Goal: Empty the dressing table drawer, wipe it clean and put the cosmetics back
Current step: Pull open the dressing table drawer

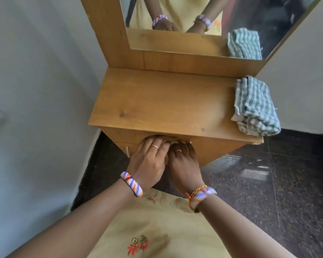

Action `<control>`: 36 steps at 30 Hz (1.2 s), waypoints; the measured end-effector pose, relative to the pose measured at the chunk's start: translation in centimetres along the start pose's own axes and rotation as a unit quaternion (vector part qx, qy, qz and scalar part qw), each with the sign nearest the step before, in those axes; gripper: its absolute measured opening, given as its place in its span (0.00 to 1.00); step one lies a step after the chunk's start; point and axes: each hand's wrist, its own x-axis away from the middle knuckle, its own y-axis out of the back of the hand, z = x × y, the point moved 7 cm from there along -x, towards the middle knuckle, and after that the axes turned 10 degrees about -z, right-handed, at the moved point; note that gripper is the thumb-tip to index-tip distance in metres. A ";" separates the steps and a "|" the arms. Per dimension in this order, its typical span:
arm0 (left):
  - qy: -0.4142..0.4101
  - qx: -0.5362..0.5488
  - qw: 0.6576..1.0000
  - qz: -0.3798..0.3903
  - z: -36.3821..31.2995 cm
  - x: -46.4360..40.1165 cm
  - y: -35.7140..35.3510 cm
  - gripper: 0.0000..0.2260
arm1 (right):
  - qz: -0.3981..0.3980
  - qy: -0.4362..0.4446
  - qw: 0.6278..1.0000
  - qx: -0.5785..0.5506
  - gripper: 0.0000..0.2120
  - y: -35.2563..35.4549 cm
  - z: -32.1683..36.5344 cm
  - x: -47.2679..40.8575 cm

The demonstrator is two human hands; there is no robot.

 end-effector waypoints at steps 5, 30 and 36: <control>0.010 0.022 0.996 -0.084 0.3 0.5 1.8 0.18 | 0.004 -0.041 0.999 -0.013 0.20 0.2 0.5 0.1; 0.073 0.098 0.924 0.362 -2.2 3.2 7.1 0.09 | 0.317 -0.017 0.917 -0.241 0.08 11.4 4.9 9.4; 0.078 0.145 0.859 0.485 -3.2 5.1 6.6 0.04 | 0.311 -0.064 0.919 -0.234 0.07 9.8 3.6 8.6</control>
